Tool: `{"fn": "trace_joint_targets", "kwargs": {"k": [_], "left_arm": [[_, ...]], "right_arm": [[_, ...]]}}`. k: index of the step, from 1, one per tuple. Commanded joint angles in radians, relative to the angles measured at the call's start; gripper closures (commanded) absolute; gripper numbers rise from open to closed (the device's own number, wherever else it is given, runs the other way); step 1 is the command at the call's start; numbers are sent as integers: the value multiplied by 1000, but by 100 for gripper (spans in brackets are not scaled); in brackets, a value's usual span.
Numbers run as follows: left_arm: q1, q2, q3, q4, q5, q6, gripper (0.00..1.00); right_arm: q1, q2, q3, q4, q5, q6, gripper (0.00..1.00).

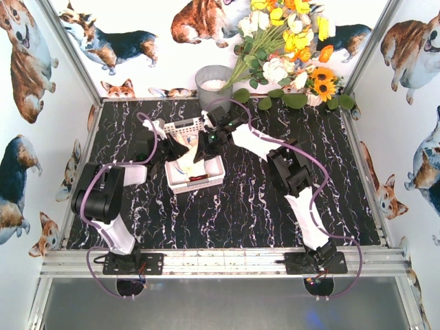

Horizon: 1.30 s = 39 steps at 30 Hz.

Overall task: Put the gloves into the storage basket
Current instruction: Place the glove in the bin.

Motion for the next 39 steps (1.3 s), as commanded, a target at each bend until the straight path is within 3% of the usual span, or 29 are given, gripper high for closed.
{"fn": "trace_joint_targets", "kwargs": {"k": [1, 5, 12, 17, 24, 38, 39], "left_arm": [[14, 24, 73, -32, -1, 83, 100], [14, 15, 102, -119, -31, 134, 97], [14, -66, 125, -249, -57, 201, 64], [13, -171, 144, -373, -125, 268, 53], [14, -295, 176, -518, -231, 347, 48], [-6, -303, 211, -678, -149, 332, 48], [-12, -297, 211, -681, -146, 328, 48]], "right_arm": [[-10, 46, 86, 0, 15, -47, 100], [-10, 70, 117, -26, 22, -68, 100], [-8, 93, 131, -75, 16, -121, 100], [-8, 92, 143, -122, 22, -168, 100], [-4, 107, 192, -186, 25, -221, 100], [24, 141, 301, -353, 61, -309, 100], [26, 140, 304, -359, 60, -311, 95]]}}
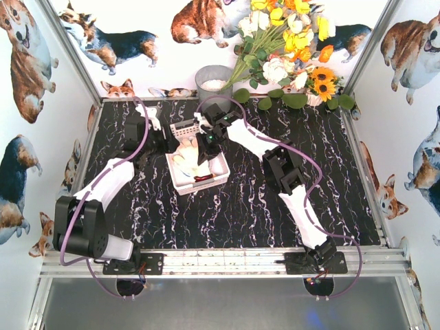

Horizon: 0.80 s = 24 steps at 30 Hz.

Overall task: Put the gloves into the storage basket
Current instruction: Place the glove in the bin.

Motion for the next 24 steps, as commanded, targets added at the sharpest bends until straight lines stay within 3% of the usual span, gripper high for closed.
{"fn": "trace_joint_targets", "kwargs": {"k": [1, 4, 10, 16, 24], "left_arm": [[-20, 23, 21, -42, 31, -11, 48], [-33, 23, 20, -36, 26, -16, 48], [-35, 12, 23, -43, -3, -30, 48], [-37, -5, 31, -42, -8, -46, 47], [-77, 56, 66, -28, -25, -67, 50]], "right_arm": [[15, 19, 54, -62, 20, -44, 88], [21, -2, 57, -55, 20, -40, 71], [30, -47, 75, -55, 54, -21, 50], [36, -144, 49, -69, 188, -23, 37], [36, -330, -102, 11, 250, 20, 37]]}}
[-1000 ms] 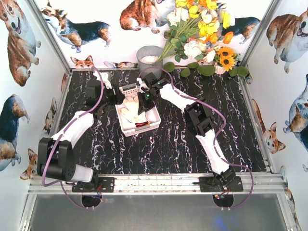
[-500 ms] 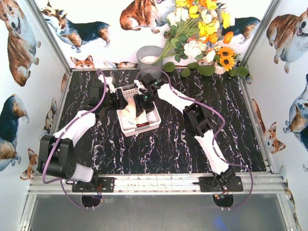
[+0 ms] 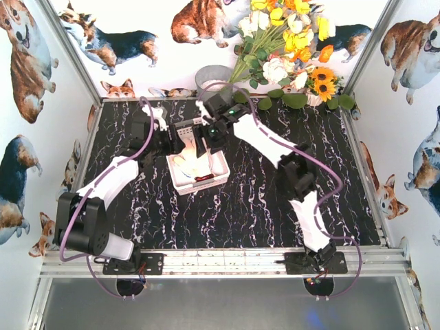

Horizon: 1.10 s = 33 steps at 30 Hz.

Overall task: Put the gloves into the storage basket
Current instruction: Place the glove in the bin.

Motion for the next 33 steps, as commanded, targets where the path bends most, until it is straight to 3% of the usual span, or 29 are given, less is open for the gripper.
{"fn": "trace_joint_targets", "kwargs": {"k": [1, 9, 17, 24, 29, 33], "left_arm": [[-36, 51, 57, 16, -16, -22, 51], [-146, 230, 151, -12, -75, -22, 67], [-153, 371, 166, 70, -89, -33, 69], [-156, 424, 227, 52, -120, 2, 66], [-202, 349, 246, 10, -100, 18, 60], [-214, 233, 222, -13, -86, 17, 50]], "right_arm": [[-1, -183, -94, 101, 62, 35, 37], [-46, -474, -400, 292, 131, 134, 37], [-160, -738, -748, 428, 177, 196, 38], [-239, -890, -894, 414, 193, 204, 37], [-274, -979, -950, 390, 209, 205, 37], [-293, -1056, -981, 369, 242, 198, 35]]}}
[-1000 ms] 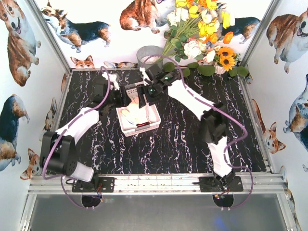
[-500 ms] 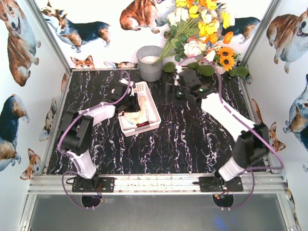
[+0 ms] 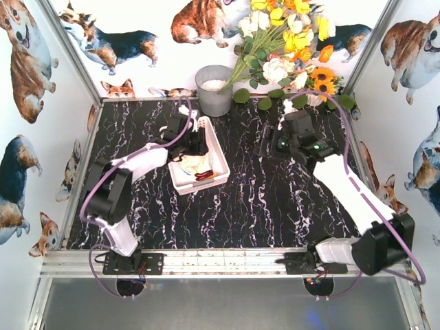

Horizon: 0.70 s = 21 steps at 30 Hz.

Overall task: Put the gloves into the storage basket
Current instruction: Place the glove in the bin, then reset both arms

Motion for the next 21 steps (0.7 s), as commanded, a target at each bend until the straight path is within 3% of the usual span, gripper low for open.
{"fn": "trace_joint_targets", "kwargs": {"k": [1, 6, 10, 13, 17, 21], "left_arm": [[-16, -162, 3, -23, 15, 20, 47], [1, -335, -24, -130, -66, 128, 30], [174, -512, -151, -107, -69, 126, 14], [315, -608, -261, -47, -87, 108, 2], [450, -664, -459, 116, -129, 52, 0], [472, -694, -626, 352, -264, 33, 0]], "right_arm": [[-28, -104, -25, 20, 45, -6, 32], [-159, -183, -103, 23, -8, -20, 26], [-351, -278, -238, 93, -26, -61, 20], [-418, -370, -367, 202, 93, -120, 17], [-419, -481, -592, 460, 205, -254, 15], [-420, -551, -801, 732, 232, -318, 12]]}}
